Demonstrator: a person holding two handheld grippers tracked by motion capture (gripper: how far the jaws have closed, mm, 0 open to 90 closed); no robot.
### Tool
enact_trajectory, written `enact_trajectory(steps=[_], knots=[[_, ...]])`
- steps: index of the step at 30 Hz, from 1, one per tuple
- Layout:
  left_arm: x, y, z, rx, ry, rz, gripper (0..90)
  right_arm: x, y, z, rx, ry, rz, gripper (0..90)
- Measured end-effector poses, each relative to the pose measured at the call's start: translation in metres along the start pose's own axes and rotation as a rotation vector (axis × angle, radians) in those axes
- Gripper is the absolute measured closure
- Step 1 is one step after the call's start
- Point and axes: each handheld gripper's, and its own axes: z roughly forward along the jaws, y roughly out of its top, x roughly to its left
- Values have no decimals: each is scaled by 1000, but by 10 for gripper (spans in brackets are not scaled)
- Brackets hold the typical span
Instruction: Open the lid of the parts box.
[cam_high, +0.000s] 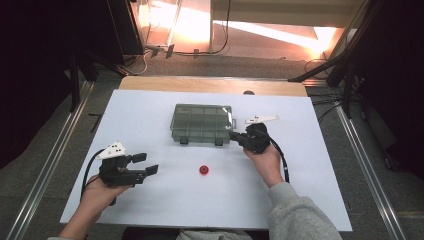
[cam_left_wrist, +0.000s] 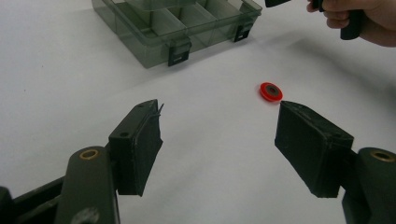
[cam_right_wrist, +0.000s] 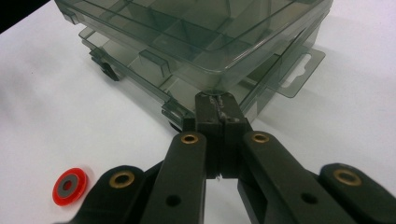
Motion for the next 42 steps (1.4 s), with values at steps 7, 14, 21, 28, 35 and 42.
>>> enact_trajectory(steps=[7,14,21,28,35,42], knots=[[7,7,10,0,-1,-8,310,0,3,-2,-9,8,0,900],[13,14,22,2,-18,10,310,-1,4,-2,-3,7,-2,900],[16,21,34,0,-19,22,310,0,5,-2,-6,9,-2,900],[26,30,42,0,-28,32,311,0,6,-4,-14,7,0,900],[33,37,49,3,-10,43,310,-1,6,-4,-10,11,7,900],[40,44,57,-5,-17,31,310,-1,10,-5,-17,10,10,900]])
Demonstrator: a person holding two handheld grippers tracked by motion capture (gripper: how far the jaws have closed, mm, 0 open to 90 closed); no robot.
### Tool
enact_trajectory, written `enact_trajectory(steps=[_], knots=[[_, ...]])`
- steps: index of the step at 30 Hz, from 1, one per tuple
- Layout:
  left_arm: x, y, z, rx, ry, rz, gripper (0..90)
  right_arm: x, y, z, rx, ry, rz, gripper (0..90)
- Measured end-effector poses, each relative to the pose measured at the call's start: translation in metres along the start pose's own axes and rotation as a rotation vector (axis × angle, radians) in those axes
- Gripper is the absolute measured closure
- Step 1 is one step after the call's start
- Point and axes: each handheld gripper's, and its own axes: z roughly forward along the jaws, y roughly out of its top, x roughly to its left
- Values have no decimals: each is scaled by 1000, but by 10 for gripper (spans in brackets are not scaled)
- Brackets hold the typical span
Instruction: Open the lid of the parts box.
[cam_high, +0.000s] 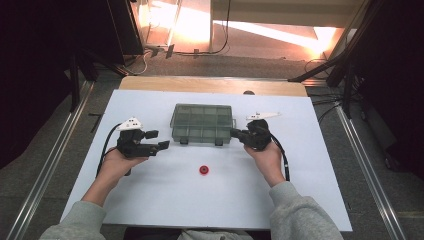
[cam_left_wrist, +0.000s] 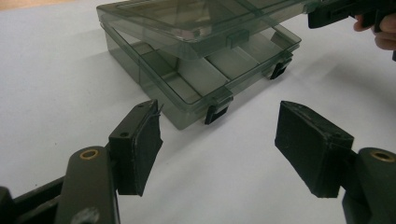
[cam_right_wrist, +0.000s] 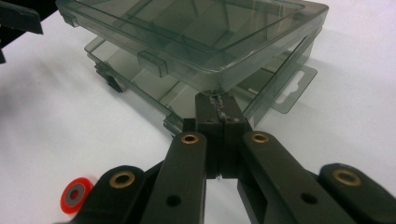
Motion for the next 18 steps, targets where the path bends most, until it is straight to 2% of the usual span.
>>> enact_trajectory(steps=[8,14,18], knots=[[5,6,13,21,14,-6,311,0,6,-2,-10,-1,3,900],[9,13,20,1,12,-11,314,1,10,-3,-12,-5,4,900],[10,17,28,24,10,-4,314,1,13,-3,-11,-2,7,900]])
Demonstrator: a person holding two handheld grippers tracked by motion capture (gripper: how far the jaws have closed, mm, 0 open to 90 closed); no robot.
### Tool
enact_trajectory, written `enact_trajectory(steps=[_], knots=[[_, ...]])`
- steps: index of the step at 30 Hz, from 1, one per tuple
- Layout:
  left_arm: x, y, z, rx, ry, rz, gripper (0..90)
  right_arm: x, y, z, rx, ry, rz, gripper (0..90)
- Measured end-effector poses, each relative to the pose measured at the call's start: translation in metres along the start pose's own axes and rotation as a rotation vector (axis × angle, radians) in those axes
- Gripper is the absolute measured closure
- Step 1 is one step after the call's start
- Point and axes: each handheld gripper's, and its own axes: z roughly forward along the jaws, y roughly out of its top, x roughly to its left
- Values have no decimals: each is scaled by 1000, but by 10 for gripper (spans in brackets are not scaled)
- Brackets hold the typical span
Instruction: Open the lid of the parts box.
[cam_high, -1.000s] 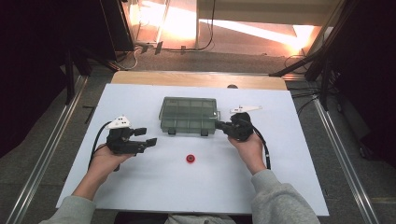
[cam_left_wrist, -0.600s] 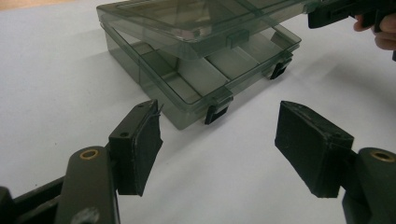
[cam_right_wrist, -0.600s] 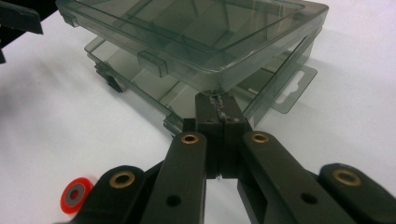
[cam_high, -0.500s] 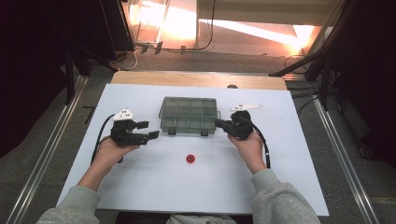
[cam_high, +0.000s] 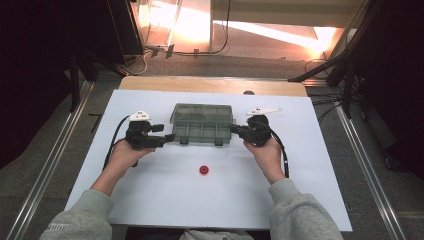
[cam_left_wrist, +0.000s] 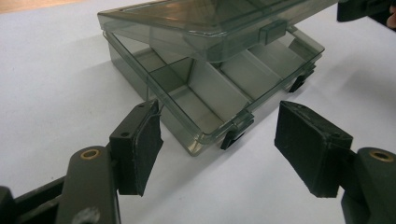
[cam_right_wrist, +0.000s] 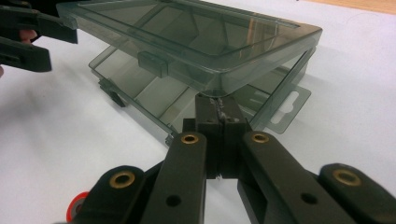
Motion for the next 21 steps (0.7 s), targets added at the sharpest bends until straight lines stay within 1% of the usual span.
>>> enact_trajectory(steps=[2,5,8,13,16,21], knots=[[1,2,3,-3,0,-4,314,0,1,0,-1,0,-1,900],[4,5,6,-8,8,6,315,-1,3,0,-6,1,3,900],[8,7,8,-6,13,0,315,-1,5,0,-5,-3,-1,900],[12,11,13,-4,18,12,315,-1,8,2,-10,-8,0,900],[14,13,14,-21,23,14,316,-1,11,1,-17,-8,1,900],[19,17,16,-21,28,9,316,-2,16,1,-16,-10,6,900]])
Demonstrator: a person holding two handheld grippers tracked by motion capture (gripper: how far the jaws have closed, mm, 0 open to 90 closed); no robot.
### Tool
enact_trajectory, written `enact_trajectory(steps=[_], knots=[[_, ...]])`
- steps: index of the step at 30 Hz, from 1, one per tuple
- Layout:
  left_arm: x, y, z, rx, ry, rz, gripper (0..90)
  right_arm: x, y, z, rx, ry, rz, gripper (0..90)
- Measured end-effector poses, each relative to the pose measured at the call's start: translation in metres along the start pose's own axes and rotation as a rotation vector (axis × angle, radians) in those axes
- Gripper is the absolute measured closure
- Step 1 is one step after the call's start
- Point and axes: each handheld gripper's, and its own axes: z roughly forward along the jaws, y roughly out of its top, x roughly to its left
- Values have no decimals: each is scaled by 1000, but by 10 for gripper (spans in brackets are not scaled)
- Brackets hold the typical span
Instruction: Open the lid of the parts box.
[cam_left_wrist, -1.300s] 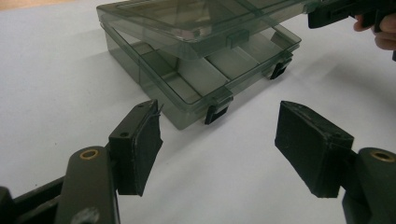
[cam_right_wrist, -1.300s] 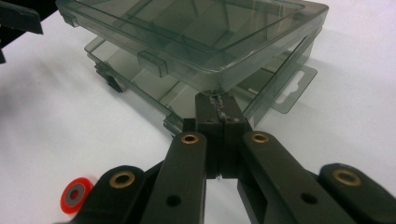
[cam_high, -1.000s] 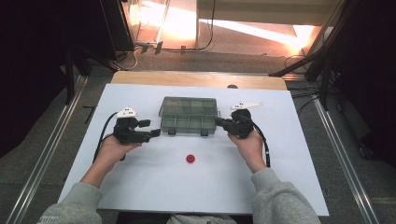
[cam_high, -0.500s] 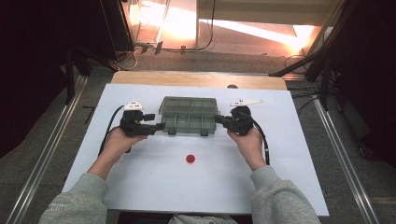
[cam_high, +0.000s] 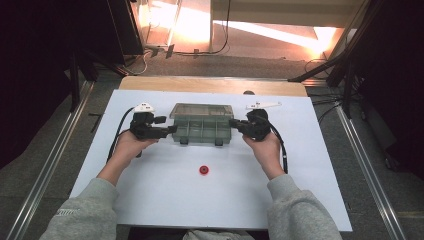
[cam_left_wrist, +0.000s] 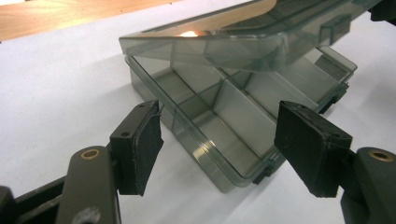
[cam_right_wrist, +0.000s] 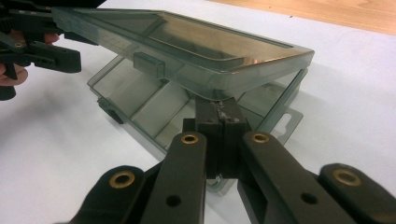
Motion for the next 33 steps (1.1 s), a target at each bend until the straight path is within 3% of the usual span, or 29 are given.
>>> enact_trajectory(steps=[11,20,31,33], knots=[[8,9,3,-5,16,18,317,3,7,5,-17,-10,0,900],[10,16,9,-11,26,58,348,2,11,5,-25,-14,13,900],[15,24,13,-41,31,51,349,-1,17,4,-11,-29,18,900],[16,24,13,-44,41,54,386,-1,18,4,-9,-29,16,900]])
